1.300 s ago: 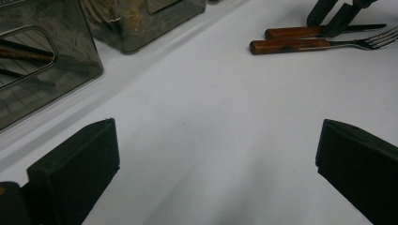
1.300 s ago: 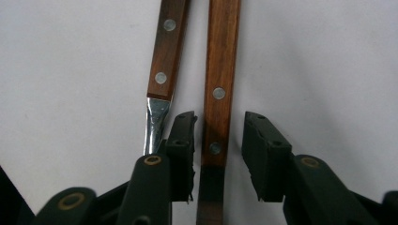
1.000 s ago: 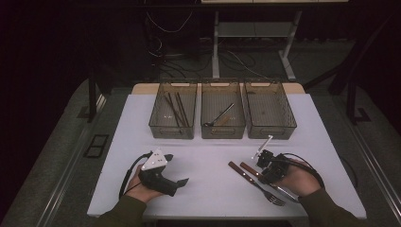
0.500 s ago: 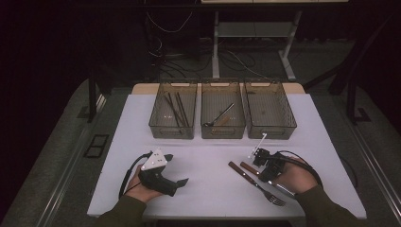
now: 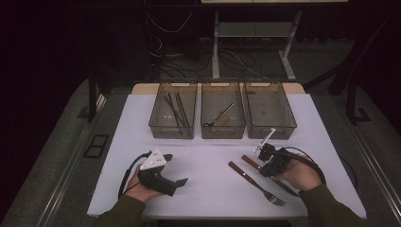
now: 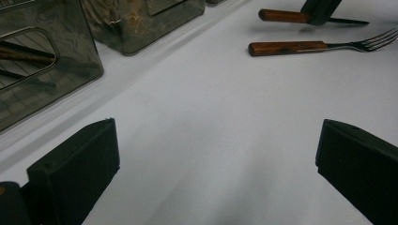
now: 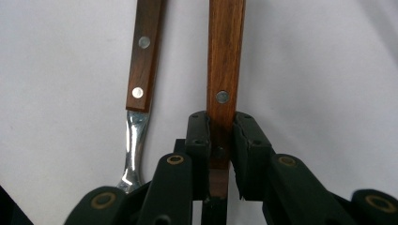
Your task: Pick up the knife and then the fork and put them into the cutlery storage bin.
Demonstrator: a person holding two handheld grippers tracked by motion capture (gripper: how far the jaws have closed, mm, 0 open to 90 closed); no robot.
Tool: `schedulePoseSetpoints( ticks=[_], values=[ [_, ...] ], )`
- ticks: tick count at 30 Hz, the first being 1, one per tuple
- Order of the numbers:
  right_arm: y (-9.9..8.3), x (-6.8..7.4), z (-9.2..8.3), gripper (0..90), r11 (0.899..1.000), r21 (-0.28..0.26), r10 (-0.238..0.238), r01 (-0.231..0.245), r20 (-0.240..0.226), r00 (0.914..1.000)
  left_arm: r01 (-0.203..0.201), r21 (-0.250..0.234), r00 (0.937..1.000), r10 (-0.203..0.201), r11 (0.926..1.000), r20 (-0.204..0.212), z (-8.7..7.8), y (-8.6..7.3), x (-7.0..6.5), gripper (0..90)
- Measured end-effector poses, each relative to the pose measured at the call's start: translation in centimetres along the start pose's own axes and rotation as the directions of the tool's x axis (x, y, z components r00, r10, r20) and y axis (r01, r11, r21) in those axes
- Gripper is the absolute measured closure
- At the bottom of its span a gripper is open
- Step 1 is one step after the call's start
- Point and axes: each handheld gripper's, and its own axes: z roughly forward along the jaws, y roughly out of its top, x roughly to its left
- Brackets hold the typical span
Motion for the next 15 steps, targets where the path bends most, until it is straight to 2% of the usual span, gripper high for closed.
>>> schedulePoseSetpoints(
  ticks=[1,4,9,15],
  values=[
    [0.0,-0.1,-0.2,77.7,1.000,-0.009,0.012,-0.012,-0.013,0.9998,0.002,-0.002,1.0000,-0.002,1.0000,0.002,0.0,0.0,0.0,0.0],
    [0.0,-0.6,-0.6,77.8,0.999,-0.045,0.021,-0.021,-0.007,0.9998,0.001,-0.004,1.0000,-0.001,1.0000,0.007,0.0,0.0,0.0,0.0],
    [0.1,-1.3,-1.1,77.8,0.994,-0.100,0.037,-0.039,-0.027,0.9990,-0.001,-0.004,0.9999,0.001,1.0000,0.014,-0.1,-0.1,0.1,0.0],
    [0.2,-2.4,-1.8,77.8,0.983,-0.174,0.054,-0.063,-0.055,0.9970,0.002,-0.011,0.9998,-0.002,0.9999,0.021,-0.1,-0.1,0.1,0.0]
  ],
)
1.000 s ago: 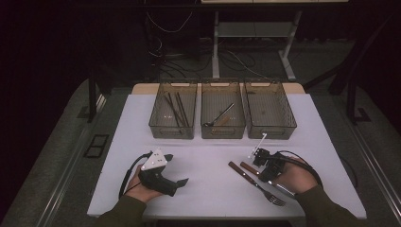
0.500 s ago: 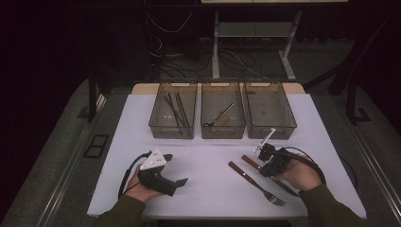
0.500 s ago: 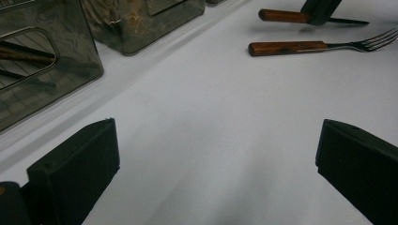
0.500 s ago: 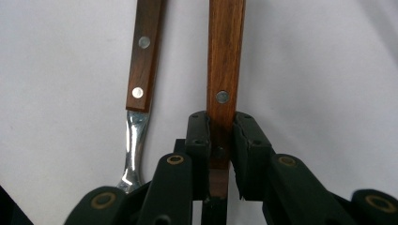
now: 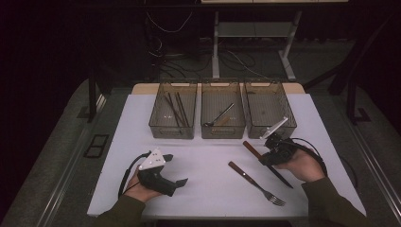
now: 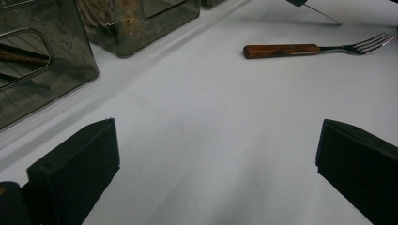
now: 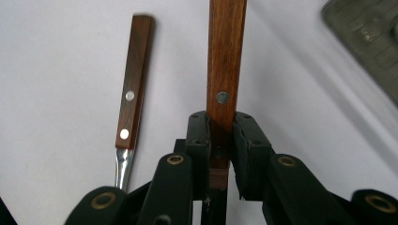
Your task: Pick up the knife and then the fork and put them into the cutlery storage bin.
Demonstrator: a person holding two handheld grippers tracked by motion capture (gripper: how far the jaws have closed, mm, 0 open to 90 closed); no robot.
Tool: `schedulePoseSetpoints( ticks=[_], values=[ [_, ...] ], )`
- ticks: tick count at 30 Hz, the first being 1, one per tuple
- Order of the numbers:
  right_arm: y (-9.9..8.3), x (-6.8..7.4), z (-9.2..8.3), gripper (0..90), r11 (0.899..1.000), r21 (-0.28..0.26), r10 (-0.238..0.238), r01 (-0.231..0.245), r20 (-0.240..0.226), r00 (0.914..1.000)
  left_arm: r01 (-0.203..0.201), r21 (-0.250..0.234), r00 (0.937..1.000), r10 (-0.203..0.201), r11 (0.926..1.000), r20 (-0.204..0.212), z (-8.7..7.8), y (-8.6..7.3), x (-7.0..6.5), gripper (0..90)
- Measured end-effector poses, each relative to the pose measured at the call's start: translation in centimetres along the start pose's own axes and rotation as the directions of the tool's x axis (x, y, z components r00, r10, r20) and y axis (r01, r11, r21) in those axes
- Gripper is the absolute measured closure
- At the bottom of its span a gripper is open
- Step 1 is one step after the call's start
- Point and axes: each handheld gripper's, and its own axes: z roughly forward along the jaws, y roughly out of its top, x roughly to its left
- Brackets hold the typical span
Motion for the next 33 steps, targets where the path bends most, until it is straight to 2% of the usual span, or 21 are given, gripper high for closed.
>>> schedulePoseSetpoints(
  ticks=[9,17,26,33],
  values=[
    [0.5,-1.0,-1.4,77.8,0.993,-0.113,0.019,-0.023,-0.036,0.9992,-0.005,-0.003,0.9999,0.005,1.0000,0.015,0.0,0.0,0.0,0.0],
    [0.5,-2.2,-2.4,77.8,0.976,-0.212,0.047,-0.058,-0.056,0.9973,-0.005,-0.005,0.9998,0.005,1.0000,0.019,0.0,-0.1,0.0,0.0],
    [0.3,-3.2,-3.4,77.7,0.945,-0.316,0.071,-0.085,-0.055,0.9959,-0.006,-0.004,0.9997,0.006,1.0000,0.025,0.0,-0.2,0.0,0.0],
    [0.4,-4.0,-4.7,77.7,0.912,-0.399,0.082,-0.097,-0.055,0.9951,-0.004,0.003,0.9996,0.004,1.0000,0.027,0.0,-0.3,0.1,0.0]
  ],
)
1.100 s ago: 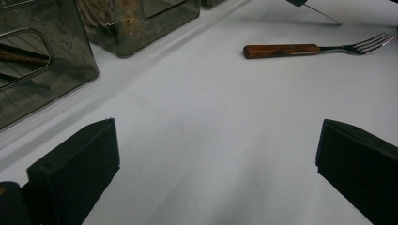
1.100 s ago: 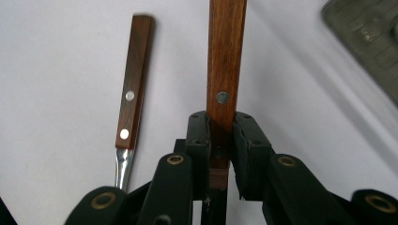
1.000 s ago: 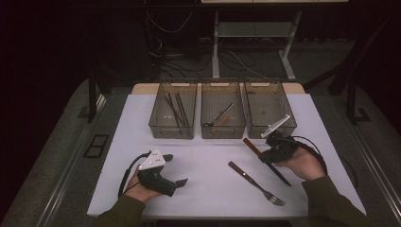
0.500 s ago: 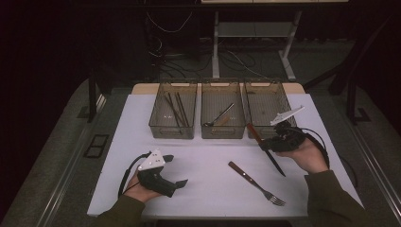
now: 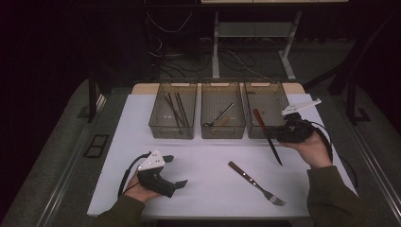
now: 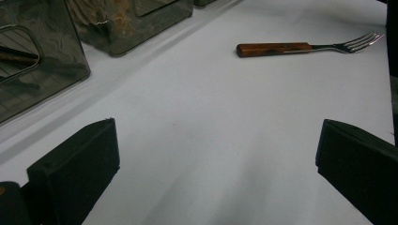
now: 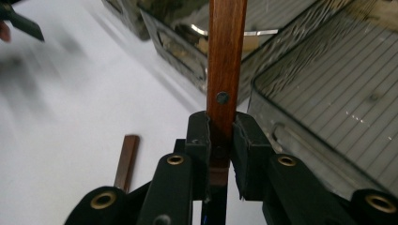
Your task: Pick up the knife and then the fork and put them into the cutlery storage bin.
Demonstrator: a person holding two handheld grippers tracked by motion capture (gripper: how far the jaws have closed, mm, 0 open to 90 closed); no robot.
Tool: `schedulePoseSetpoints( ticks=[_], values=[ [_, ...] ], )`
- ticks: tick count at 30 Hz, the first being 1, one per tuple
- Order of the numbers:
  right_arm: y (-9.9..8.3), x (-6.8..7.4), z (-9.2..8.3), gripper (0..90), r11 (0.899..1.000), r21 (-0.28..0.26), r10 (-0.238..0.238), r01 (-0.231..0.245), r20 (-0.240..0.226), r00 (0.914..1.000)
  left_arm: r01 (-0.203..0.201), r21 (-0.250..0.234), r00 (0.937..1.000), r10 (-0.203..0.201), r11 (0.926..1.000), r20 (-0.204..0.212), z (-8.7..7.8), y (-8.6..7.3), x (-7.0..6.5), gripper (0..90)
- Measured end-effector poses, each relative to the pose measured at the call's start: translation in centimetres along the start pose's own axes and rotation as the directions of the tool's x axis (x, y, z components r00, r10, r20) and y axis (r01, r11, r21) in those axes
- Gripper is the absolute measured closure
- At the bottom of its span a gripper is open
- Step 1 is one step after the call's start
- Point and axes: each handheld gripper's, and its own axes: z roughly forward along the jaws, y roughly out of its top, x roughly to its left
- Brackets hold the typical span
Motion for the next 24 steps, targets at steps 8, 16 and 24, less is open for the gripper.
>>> schedulePoseSetpoints(
  ticks=[8,16,24],
  values=[
    [1.3,-0.7,-1.0,77.7,0.998,-0.056,0.004,-0.002,0.031,0.9995,0.001,-0.003,1.0000,-0.001,1.0000,0.004,0.0,0.0,0.0,0.0],
    [3.3,-1.7,-2.1,77.7,0.996,-0.094,0.003,0.005,0.077,0.9970,0.005,-0.012,1.0000,-0.005,0.9999,0.002,0.0,0.0,0.1,0.0],
    [5.4,-3.0,-3.4,77.7,0.991,-0.136,0.022,-0.006,0.119,0.9927,0.008,-0.013,1.0000,-0.008,0.9999,0.005,0.0,0.0,0.1,0.0]
  ],
)
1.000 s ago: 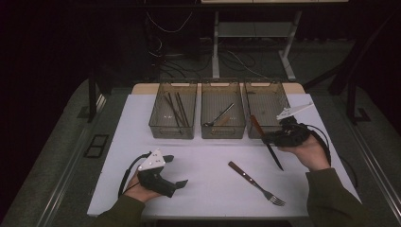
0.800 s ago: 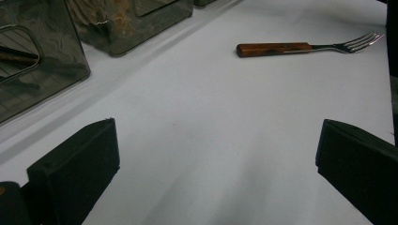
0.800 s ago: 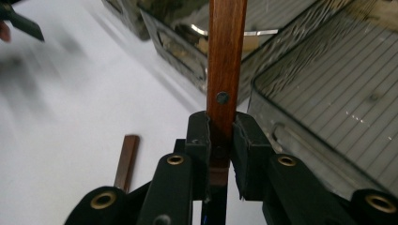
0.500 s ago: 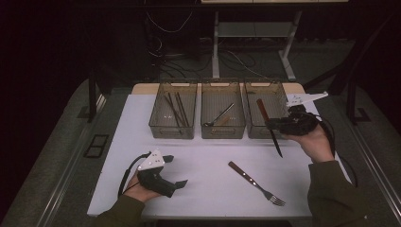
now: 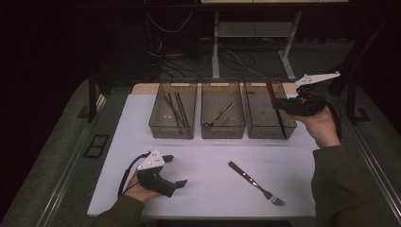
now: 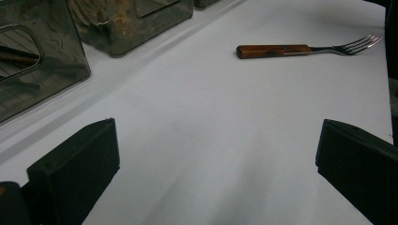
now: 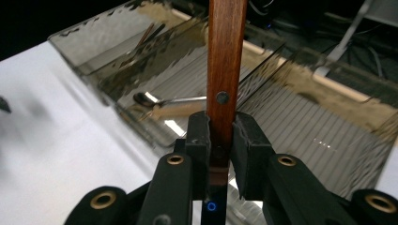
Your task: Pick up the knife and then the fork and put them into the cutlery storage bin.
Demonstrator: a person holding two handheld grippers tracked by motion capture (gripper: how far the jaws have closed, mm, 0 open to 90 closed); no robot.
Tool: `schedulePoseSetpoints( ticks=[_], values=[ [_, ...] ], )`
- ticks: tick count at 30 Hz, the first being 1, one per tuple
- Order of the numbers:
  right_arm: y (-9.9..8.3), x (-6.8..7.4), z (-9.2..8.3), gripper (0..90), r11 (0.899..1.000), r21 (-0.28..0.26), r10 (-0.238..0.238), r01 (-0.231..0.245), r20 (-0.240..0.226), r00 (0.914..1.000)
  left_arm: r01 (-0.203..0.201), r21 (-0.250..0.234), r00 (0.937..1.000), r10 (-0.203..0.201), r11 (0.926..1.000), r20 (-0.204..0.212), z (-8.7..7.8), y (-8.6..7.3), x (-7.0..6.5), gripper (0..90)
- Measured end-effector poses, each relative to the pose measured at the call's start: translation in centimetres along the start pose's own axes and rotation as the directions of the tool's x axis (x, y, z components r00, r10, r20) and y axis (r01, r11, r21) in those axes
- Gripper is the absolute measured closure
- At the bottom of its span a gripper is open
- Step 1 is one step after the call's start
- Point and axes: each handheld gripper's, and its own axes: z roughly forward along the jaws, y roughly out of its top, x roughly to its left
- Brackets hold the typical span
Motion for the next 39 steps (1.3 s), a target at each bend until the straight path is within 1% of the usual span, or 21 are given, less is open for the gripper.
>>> schedulePoseSetpoints(
  ticks=[3,5,10,11,13,15,16,18,21,22,24,27,32,39],
  values=[
    [0.7,-0.8,0.0,77.7,1.000,-0.019,-0.006,0.007,0.008,1.0000,-0.002,0.000,1.0000,0.002,1.0000,0.001,0.0,0.0,0.0,0.0],
    [1.2,-1.3,0.0,77.6,1.000,-0.030,0.002,-0.001,0.019,0.9998,-0.004,0.005,1.0000,0.004,1.0000,-0.001,0.0,0.0,-0.1,0.0],
    [2.3,-2.6,0.2,77.7,0.998,-0.069,0.008,-0.004,0.050,0.9987,-0.004,-0.002,1.0000,0.004,1.0000,0.000,0.0,0.0,-0.1,0.0],
    [2.4,-2.8,0.3,77.6,0.998,-0.067,0.015,-0.011,0.049,0.9987,-0.005,-0.001,1.0000,0.005,1.0000,0.000,0.0,0.0,-0.1,0.0],
    [2.6,-3.4,0.7,77.7,0.997,-0.070,0.023,-0.019,0.069,0.9973,-0.010,0.004,1.0000,0.009,0.9999,0.003,0.0,0.0,-0.1,0.0],
    [2.7,-4.0,1.2,77.7,0.996,-0.076,0.050,-0.044,0.071,0.9963,-0.010,0.004,0.9999,0.010,0.9999,0.004,0.0,0.0,-0.1,0.0],
    [2.6,-4.3,1.4,77.7,0.996,-0.078,0.049,-0.043,0.081,0.9955,-0.010,0.004,0.9999,0.010,0.9999,0.004,0.0,0.0,-0.1,0.0],
    [2.5,-4.8,2.0,77.7,0.996,-0.069,0.062,-0.056,0.090,0.9940,-0.016,0.001,0.9999,0.016,0.9999,0.005,0.0,0.1,-0.1,0.0],
    [2.1,-5.6,2.9,77.7,0.996,-0.049,0.079,-0.074,0.106,0.9912,-0.012,0.001,0.9999,0.012,0.9999,0.006,0.0,0.0,-0.1,0.0],
    [1.9,-5.8,3.2,77.7,0.997,-0.042,0.074,-0.069,0.119,0.9901,-0.012,0.001,0.9999,0.012,0.9999,0.007,0.0,0.0,-0.1,0.0],
    [1.6,-6.2,3.8,77.7,0.996,-0.024,0.083,-0.081,0.132,0.9877,-0.012,0.001,0.9999,0.012,0.9999,0.008,0.0,0.0,-0.1,0.0],
    [1.1,-6.5,4.6,77.7,0.996,-0.003,0.085,-0.085,0.133,0.9875,-0.013,0.002,0.9999,0.013,0.9999,0.009,0.0,0.0,-0.1,0.0],
    [-0.1,-6.9,5.8,77.7,0.993,0.024,0.112,-0.116,0.135,0.9845,-0.015,0.001,0.9998,0.015,0.9999,0.012,0.0,0.0,-0.2,0.0],
    [-1.2,-7.2,6.9,77.7,0.990,0.075,0.110,-0.122,0.142,0.9837,-0.015,0.002,0.9997,0.015,0.9999,0.017,0.1,0.0,-0.3,0.0]
  ],
)
